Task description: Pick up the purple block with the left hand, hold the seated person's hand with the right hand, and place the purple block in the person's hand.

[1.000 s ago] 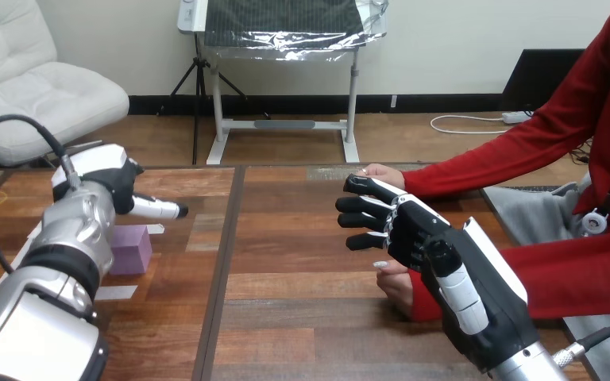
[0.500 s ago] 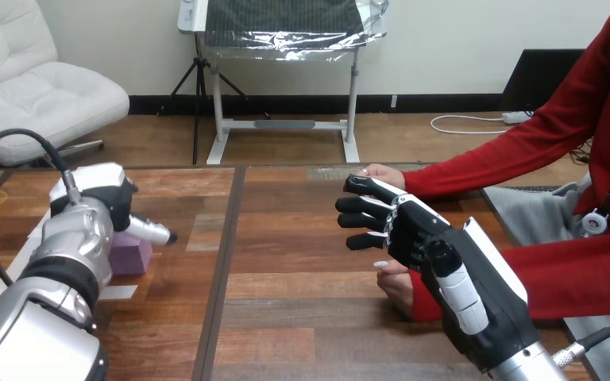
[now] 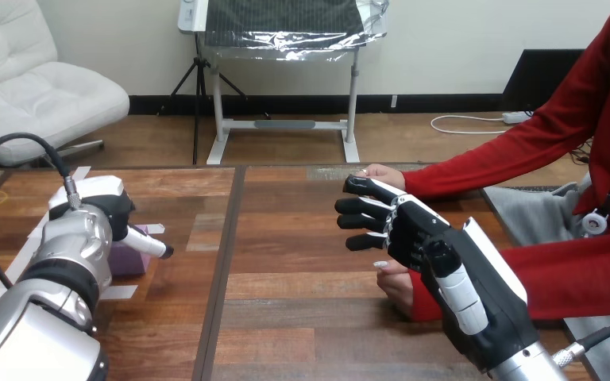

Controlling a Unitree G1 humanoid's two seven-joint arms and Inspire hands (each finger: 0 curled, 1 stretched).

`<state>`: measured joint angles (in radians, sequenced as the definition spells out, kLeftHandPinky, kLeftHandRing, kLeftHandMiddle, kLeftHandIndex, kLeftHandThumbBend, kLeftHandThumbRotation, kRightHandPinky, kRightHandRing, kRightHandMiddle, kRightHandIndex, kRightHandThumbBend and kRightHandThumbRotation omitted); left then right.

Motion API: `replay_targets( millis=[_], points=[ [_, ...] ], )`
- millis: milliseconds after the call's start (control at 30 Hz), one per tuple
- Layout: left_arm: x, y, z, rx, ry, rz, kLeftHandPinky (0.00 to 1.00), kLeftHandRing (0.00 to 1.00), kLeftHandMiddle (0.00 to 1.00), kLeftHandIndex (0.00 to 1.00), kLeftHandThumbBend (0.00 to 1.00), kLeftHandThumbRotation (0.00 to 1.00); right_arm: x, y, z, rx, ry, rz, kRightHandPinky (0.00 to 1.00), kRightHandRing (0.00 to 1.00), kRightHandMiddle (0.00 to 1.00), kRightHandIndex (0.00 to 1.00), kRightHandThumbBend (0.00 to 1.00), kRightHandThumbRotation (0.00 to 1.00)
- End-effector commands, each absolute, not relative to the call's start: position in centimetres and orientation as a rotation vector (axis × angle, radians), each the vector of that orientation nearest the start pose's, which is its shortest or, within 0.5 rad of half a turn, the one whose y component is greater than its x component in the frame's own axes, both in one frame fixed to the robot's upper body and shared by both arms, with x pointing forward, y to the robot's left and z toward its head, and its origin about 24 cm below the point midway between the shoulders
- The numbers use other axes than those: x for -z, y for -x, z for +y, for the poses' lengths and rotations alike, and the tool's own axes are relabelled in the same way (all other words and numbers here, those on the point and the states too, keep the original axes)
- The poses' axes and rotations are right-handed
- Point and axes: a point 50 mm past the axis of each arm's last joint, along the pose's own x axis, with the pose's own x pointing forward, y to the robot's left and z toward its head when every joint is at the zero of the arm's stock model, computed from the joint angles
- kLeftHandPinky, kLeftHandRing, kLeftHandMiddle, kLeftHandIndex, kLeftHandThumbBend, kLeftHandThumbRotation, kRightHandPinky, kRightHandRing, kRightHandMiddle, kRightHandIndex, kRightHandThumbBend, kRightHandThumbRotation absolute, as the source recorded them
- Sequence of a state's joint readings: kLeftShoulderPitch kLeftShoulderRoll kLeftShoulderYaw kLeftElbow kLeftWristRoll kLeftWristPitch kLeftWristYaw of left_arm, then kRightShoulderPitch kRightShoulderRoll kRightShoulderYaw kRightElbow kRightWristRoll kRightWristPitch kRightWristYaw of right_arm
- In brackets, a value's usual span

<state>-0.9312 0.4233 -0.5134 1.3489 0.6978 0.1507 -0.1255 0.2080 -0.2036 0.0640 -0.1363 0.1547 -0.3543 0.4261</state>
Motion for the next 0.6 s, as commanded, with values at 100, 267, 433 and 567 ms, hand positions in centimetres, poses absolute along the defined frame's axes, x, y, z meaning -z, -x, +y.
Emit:
replay_targets(
  millis=[100,267,433,567],
  points=[
    [-5.85,-37.61,24.56,0.166,-1.514,0.649,0.71,0.85,0.9,0.89,0.73,0.49,-7.85,-20.74,-15.82,-0.46,0.115,-0.358,0.73,0.8,0.82,0.86,0.9,1.0],
    [-5.67,-37.51,24.58,0.174,-1.526,0.648,0.76,0.87,0.91,0.9,0.72,0.51,-7.86,-20.74,-15.82,-0.465,0.11,-0.357,0.73,0.8,0.82,0.86,0.9,1.0],
    [-5.45,-37.39,24.62,0.181,-1.539,0.651,0.79,0.88,0.91,0.9,0.7,0.53,-7.9,-20.73,-15.84,-0.463,0.116,-0.358,0.73,0.8,0.82,0.86,0.9,1.0],
    [-5.34,-37.34,24.6,0.177,-1.531,0.652,0.81,0.89,0.91,0.9,0.7,0.53,-7.91,-20.69,-15.86,-0.463,0.115,-0.36,0.73,0.8,0.82,0.86,0.9,1.0]
  ],
)
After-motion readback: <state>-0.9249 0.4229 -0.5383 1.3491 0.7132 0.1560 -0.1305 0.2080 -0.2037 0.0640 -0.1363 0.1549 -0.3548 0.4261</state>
